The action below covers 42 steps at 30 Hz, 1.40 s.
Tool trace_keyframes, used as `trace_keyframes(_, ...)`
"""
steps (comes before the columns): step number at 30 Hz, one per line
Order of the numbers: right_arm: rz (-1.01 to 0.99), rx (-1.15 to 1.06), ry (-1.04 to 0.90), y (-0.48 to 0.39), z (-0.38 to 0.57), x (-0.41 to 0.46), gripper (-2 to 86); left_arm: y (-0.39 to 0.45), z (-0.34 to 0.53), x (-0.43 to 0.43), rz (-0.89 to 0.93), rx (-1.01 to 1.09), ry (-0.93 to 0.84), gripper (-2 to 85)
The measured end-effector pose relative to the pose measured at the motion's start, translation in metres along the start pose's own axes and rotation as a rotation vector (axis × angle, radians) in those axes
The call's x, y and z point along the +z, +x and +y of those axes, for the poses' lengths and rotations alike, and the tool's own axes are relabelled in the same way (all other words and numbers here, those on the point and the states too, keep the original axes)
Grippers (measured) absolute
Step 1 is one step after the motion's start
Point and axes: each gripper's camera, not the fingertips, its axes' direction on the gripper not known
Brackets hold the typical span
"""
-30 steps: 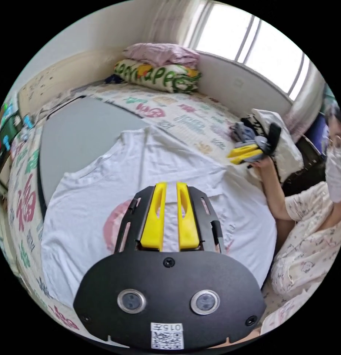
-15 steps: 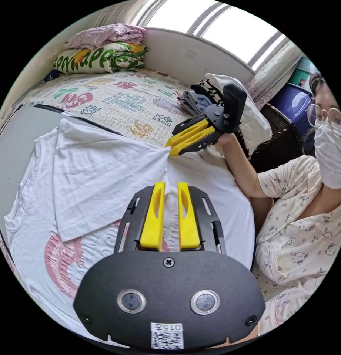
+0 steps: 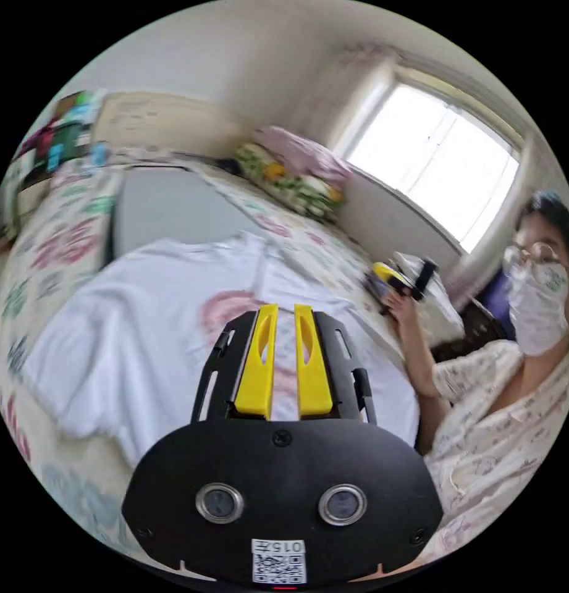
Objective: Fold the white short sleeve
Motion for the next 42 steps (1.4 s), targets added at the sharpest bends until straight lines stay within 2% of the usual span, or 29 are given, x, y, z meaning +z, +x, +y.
trace_keyframes(1, 0.015, 0.050, -0.009, 0.012, -0.005, 0.016, 6.7, -0.035, 0.043, -0.050, -0.119, -0.109, 0.057, 6.3)
trace_keyframes(4, 0.045, 0.299, -0.059, 0.066, -0.020, 0.057, 6.1, -0.094, 0.143, -0.127, -0.269, -0.325, 0.172, 9.0)
trace_keyframes(7, 0.102, 0.449, -0.062, 0.112, -0.037, 0.082, 5.9, -0.162, 0.271, -0.164, -0.224, -0.558, 0.237, 11.2)
trace_keyframes(10, 0.249, 0.602, -0.152, 0.169, -0.033, 0.094, 5.3, -0.189, 0.332, -0.166, -0.155, -0.630, 0.300, 11.3)
trace_keyframes(12, 0.267, 0.733, -0.176, 0.201, -0.025, 0.079, 4.8, -0.203, 0.370, -0.165, -0.110, -0.655, 0.342, 11.5)
trace_keyframes(15, 0.194, 0.723, 0.014, 0.211, -0.014, 0.021, 5.4, -0.221, 0.401, -0.164, -0.047, -0.657, 0.350, 12.1)
trace_keyframes(23, 0.282, 0.835, 0.345, 0.223, 0.076, -0.120, 5.3, -0.233, 0.470, -0.158, 0.052, -0.676, 0.420, 11.7)
trace_keyframes(30, 0.239, 0.738, 0.285, 0.239, 0.051, -0.122, 4.9, -0.229, 0.513, -0.141, 0.029, -0.730, 0.473, 10.9)
trace_keyframes(34, 0.090, 0.585, 0.202, 0.226, -0.019, -0.042, 4.6, -0.235, 0.538, -0.137, 0.039, -0.761, 0.498, 7.8)
trace_keyframes(36, 0.000, 0.515, 0.156, 0.213, -0.056, 0.015, 4.7, -0.238, 0.554, -0.139, 0.066, -0.765, 0.529, 2.7)
trace_keyframes(39, -0.152, 0.422, 0.036, 0.177, -0.122, 0.146, 4.7, -0.237, 0.577, -0.132, 0.116, -0.805, 0.582, 0.2)
trace_keyframes(41, -0.235, 0.361, -0.151, 0.132, -0.166, 0.282, 4.5, -0.232, 0.585, -0.132, 0.112, -0.822, 0.598, -0.2)
trace_keyframes(42, -0.259, 0.343, -0.215, 0.119, -0.175, 0.319, 4.4, -0.228, 0.588, -0.133, 0.100, -0.825, 0.602, -0.3)
